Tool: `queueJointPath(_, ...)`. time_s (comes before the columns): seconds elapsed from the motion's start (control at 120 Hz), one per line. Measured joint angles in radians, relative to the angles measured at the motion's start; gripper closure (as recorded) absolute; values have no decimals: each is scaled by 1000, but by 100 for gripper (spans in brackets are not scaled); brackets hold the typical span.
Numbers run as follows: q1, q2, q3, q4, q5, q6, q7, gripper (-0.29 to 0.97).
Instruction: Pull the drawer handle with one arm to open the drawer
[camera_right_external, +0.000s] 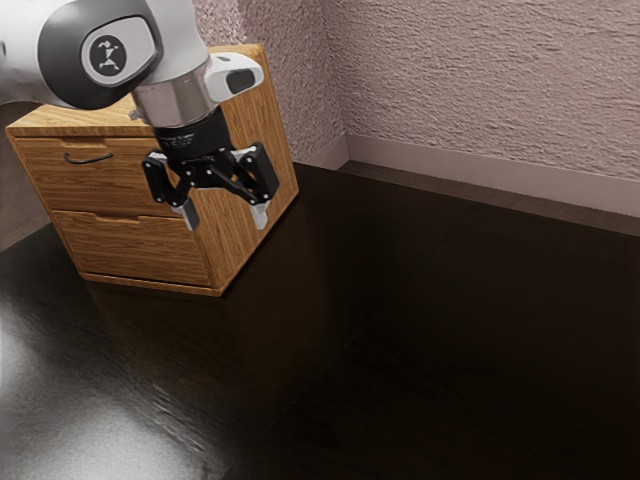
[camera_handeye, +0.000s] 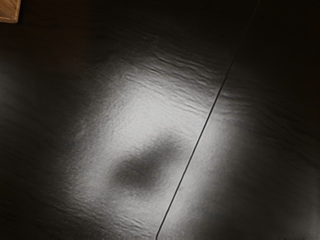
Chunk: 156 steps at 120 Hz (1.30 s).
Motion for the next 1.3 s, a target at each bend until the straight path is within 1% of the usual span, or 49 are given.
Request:
queueJointPath(0.142, -10, 1, 7, 0, -24, -1, 0, 0)
queueJointPath(0.233, -40, 4, 43, 0, -69, -3, -1, 0)
queueJointPath(0.358, -36, 3, 53, 3, -99, -5, 0, 0)
queueJointPath(0.408, -32, 0, 55, 39, -105, -13, 4, 0)
queueJointPath(0.458, -31, -3, 62, 121, -106, -27, 22, 0)
queueJointPath(0.517, -70, -10, 115, 187, -108, -39, 65, 0)
queueJointPath(0.583, -102, -60, 175, 224, -104, -50, 143, 0)
queueJointPath(0.667, -1, -153, 196, 239, -69, -63, 276, 0)
queueJointPath(0.742, 23, -179, 205, 243, -16, -74, 399, 0)
queueJointPath(0.775, 26, -174, 207, 243, 4, -75, 453, 0)
queueJointPath(0.892, 24, -98, 209, 240, 88, -66, 625, 0)
queueJointPath(0.967, 15, -60, 222, 235, 120, -43, 743, 0)
queueJointPath(1.025, 5, -48, 260, 220, 127, -20, 831, 0)
queueJointPath(1.108, 14, -42, 315, 201, 131, 20, 948, 0)
queueJointPath(1.192, 41, -42, 357, 174, 130, 52, 1062, 0)
queueJointPath(1.217, 52, -41, 363, 164, 123, 59, 1102, 0)
queueJointPath(1.3, 47, -22, 425, 138, 67, 78, 1221, 0)
